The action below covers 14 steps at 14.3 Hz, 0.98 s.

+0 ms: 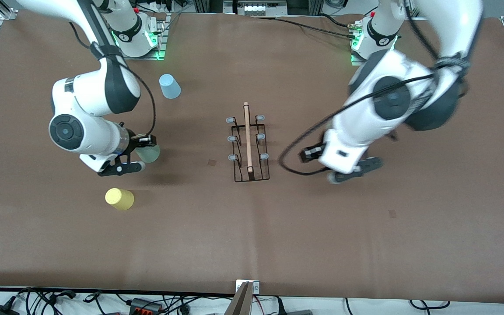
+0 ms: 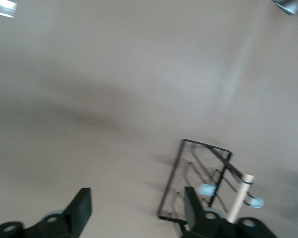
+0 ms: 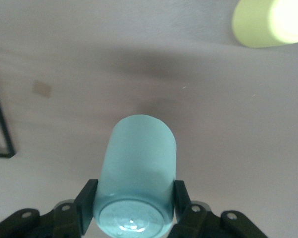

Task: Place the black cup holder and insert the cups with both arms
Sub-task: 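Release the rack with the left gripper while the right gripper lifts the teal cup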

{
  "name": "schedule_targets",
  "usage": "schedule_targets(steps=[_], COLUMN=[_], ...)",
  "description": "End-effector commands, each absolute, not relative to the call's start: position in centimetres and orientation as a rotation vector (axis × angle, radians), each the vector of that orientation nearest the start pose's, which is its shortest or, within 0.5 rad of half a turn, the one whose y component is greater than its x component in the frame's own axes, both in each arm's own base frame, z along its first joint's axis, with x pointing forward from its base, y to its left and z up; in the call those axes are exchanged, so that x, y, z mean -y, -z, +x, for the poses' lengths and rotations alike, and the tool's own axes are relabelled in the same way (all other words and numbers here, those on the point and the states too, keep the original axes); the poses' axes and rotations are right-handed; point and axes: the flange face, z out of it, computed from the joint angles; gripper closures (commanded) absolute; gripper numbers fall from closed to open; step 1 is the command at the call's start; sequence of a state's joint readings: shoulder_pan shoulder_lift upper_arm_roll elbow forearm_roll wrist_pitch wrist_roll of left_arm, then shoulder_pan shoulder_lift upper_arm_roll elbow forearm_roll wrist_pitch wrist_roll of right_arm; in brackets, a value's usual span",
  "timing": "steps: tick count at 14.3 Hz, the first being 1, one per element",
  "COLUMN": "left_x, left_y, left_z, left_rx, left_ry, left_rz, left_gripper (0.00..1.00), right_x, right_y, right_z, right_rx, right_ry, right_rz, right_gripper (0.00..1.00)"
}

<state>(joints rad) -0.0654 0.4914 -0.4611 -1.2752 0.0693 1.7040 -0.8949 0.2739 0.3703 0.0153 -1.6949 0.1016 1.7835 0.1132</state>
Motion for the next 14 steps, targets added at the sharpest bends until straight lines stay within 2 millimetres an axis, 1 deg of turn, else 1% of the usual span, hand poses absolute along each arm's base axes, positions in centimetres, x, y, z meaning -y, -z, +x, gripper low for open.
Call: schedule_targets(steps=[1, 2, 3, 4, 5, 6, 7, 8, 9, 11, 14], left_x=[22.6, 20.1, 17.7, 15.8, 14.8, 14.1, 14.0, 14.0, 14.1, 14.3, 13.5], left_y=[-53.0, -54.0, -54.4, -55.2, -55.2, -55.3, -55.3, -55.3, -55.2, -55.2, -55.1], left_z=[62.1, 62.2, 62.4, 62.3, 62.4, 62.6, 62.6, 62.5, 62.3, 62.2, 62.3], left_rx=[0.514, 0.417, 0.372, 0.346, 0.318, 0.301, 0.287, 0.284, 0.275, 0.259, 0.255], left_ry=[-0.207, -0.212, -0.231, -0.237, -0.244, -0.24, -0.242, -0.243, -0.266, -0.272, -0.285], left_rz=[-3.161, -3.172, -3.178, -3.175, -3.176, -3.181, -3.183, -3.182, -3.176, -3.175, -3.19], left_gripper=[0.0, 0.0, 0.0, 0.0, 0.0, 0.0, 0.0, 0.0, 0.0, 0.0, 0.0], right_x=[-23.5, -25.0, -26.9, -28.8, -30.2, -31.4, -33.0, -33.8, -34.5, -36.8, -39.2], right_y=[-40.9, -41.8, -42.3, -42.5, -42.8, -42.7, -42.5, -42.5, -42.2, -41.4, -39.2], right_z=[58.6, 58.2, 57.6, 56.8, 56.2, 55.7, 54.9, 54.5, 54.2, 53.3, 52.7], right_rx=[0.215, 0.208, 0.208, 0.216, 0.228, 0.238, 0.237, 0.227, 0.224, 0.264, 0.269], right_ry=[-0.507, -0.509, -0.502, -0.499, -0.492, -0.493, -0.52, -0.539, -0.549, -0.542, -0.527], right_rz=[-3.0, -2.993, -3.0, -3.006, -3.01, -3.0, -2.951, -2.911, -2.9, -2.902, -2.908], right_gripper=[0.76, 0.76, 0.76, 0.76, 0.76, 0.76, 0.76, 0.76, 0.76, 0.76, 0.76])
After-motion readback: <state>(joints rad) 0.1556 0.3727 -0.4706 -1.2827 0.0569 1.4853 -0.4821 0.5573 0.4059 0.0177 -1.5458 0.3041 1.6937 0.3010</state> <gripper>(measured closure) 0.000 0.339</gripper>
